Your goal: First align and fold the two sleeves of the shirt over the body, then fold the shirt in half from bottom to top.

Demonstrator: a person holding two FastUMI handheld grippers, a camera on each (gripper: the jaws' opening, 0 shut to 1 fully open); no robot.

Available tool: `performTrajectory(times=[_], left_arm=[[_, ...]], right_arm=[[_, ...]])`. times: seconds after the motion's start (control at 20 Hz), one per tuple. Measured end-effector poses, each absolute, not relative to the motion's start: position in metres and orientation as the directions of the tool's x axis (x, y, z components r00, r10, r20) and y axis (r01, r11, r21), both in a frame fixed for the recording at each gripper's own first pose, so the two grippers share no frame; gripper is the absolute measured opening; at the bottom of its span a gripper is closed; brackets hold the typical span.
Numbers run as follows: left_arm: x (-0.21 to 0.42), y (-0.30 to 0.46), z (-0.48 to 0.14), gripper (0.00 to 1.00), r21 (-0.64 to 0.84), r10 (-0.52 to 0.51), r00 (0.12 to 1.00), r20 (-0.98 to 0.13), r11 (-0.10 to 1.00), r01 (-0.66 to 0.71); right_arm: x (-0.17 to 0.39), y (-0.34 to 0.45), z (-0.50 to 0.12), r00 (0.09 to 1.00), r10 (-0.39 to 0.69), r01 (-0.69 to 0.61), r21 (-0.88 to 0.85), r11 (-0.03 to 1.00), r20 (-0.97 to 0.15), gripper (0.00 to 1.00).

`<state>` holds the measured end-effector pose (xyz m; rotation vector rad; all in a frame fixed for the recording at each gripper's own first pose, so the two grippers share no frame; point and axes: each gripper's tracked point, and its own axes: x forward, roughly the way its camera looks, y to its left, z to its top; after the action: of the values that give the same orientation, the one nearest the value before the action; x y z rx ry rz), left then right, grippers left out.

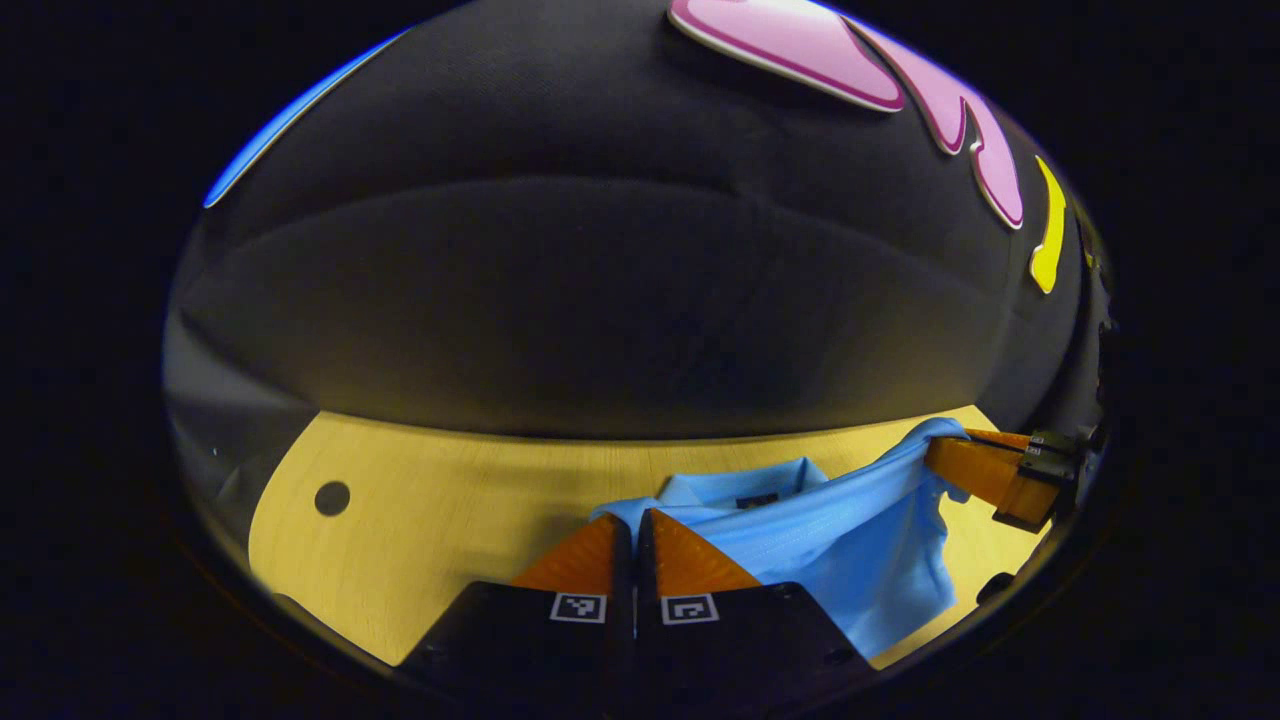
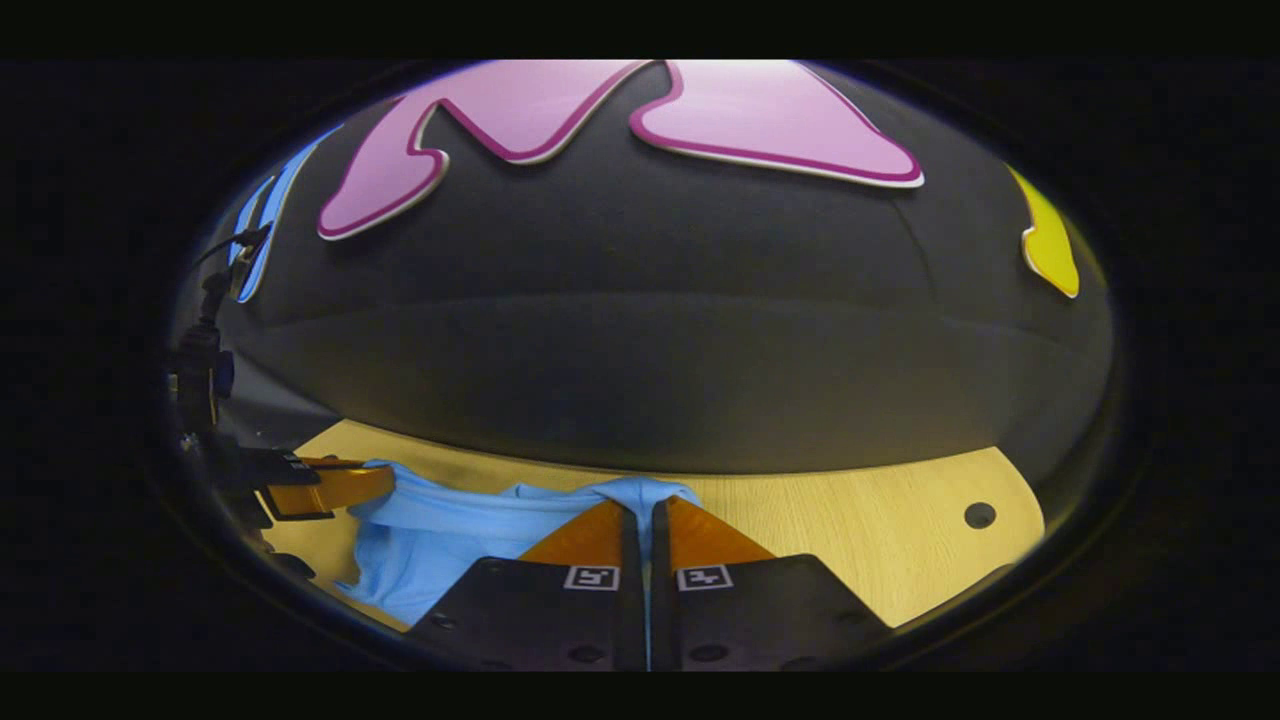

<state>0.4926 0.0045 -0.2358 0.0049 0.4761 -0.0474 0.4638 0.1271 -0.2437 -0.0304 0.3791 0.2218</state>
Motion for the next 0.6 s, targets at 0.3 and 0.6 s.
performTrajectory(times=[0.3, 0.6], left_arm=[[0.515, 0.020, -0.256, 0.31, 0.089, 0.018, 0.904, -0.426, 0.996, 0.022], [0.477, 0.042, -0.214, 0.98, -0.004, 0.109, 0.930, -0.350, 0.993, -0.118]], right_arm=[[0.476, 0.112, -0.287, 0.893, 0.141, -0.175, -0.043, 0.984, -0.428, 0.39], [0.442, 0.083, -0.255, 0.916, 0.094, -0.144, -0.102, 0.984, -0.390, 1.00]])
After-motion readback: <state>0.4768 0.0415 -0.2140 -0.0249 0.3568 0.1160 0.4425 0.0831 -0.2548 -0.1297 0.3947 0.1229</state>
